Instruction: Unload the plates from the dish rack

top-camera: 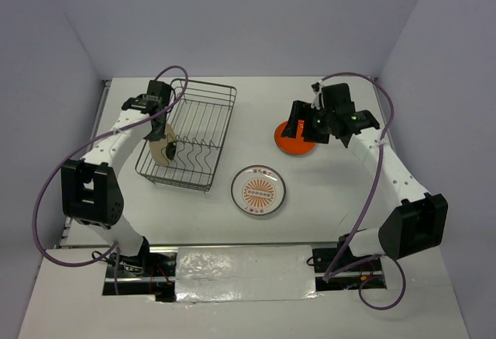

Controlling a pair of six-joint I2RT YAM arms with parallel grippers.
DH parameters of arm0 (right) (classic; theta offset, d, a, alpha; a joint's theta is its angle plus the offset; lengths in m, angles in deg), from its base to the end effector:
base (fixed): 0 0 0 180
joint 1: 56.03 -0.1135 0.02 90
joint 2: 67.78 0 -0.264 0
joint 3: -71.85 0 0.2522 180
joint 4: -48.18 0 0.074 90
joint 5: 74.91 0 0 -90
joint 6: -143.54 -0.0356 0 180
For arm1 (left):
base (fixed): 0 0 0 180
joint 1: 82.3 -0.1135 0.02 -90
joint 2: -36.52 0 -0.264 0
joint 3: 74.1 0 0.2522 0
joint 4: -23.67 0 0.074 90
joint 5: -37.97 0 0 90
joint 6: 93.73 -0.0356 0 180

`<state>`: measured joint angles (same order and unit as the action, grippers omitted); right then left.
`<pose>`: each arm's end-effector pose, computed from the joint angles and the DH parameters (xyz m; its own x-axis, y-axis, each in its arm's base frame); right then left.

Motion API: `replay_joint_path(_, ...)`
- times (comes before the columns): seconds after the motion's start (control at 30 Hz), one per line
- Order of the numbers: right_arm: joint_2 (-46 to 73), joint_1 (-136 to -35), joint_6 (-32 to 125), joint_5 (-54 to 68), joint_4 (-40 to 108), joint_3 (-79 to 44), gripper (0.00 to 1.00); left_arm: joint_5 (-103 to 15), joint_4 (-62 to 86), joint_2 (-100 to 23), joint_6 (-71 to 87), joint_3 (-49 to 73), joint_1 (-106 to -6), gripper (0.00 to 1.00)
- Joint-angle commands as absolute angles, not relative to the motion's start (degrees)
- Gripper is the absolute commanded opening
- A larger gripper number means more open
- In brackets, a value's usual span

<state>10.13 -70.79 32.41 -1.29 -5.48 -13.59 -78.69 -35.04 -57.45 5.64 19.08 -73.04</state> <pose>0.2776 0.0835 0.3267 -0.8065 0.1452 -0.5731 -0.1530 0.8851 0.4395 0.3422 -0.0396 0.2822 -0.8259 -0.0128 -0.5637 -0.2183 0.9290 0.2988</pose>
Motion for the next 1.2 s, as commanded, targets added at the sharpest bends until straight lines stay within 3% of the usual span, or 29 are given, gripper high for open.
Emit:
replay_joint_path(0.0, 7.19, -71.06, 32.44, -2.05, -5.74, -13.28, 0.9, -82.7, -34.83, -55.5, 5.68, 21.75, -73.42, 0.1)
replay_joint_path(0.13, 6.66, -71.06, 31.66, -2.93, -5.66, -13.19, 0.9, -83.23, -36.06, -52.78, 4.54, 24.12, -73.33, 0.0)
replay_joint_path(0.3, 6.4, -71.06, 31.3, -3.9, -6.88, -14.77, 0.9, -81.83, -37.38, -49.44, 2.96, 28.86, -73.16, 0.0)
replay_joint_path(0.43, 5.96, -71.14, 30.95, -5.65, -7.15, -17.67, 0.9, -82.36, -41.33, -48.12, 4.0, 39.47, -72.89, 0.0)
replay_joint_path(0.57, 3.5, -71.76, 29.64, -21.51, 5.19, -16.53, 0.93, -72.19, -46.95, -48.12, 8.48, 48.81, -72.89, 0.0)
replay_joint_path(0.6, 2.8, -71.93, 27.63, -23.22, 7.77, -16.36, 1.0, -68.77, -47.05, -47.94, 9.88, 49.78, -72.8, 0.0)
replay_joint_path(0.7, 2.88, -72.9, 22.89, -27.18, 15.94, -16.62, 1.0, -51.99, -41.88, -44.96, 17.0, 46.9, -72.89, 0.0)
replay_joint_path(0.83, 4.63, -74.48, 17.68, -29.12, 24.66, -18.81, 1.0, -30.91, -28.18, -38.81, 29.56, 33.82, -72.89, 0.0)
replay_joint_path(1.03, 10.96, -78.52, 18.82, -22.28, 20.54, -24.7, 1.0, -16.36, -6.84, -35.55, 44.67, 20.2, -72.8, 0.0)
replay_joint_path(1.17, 13.94, -81.51, 17.77, -19.11, 19.93, -26.02, 0.96, -13.36, -2.84, -35.02, 47.34, 17.18, -72.45, 0.01)
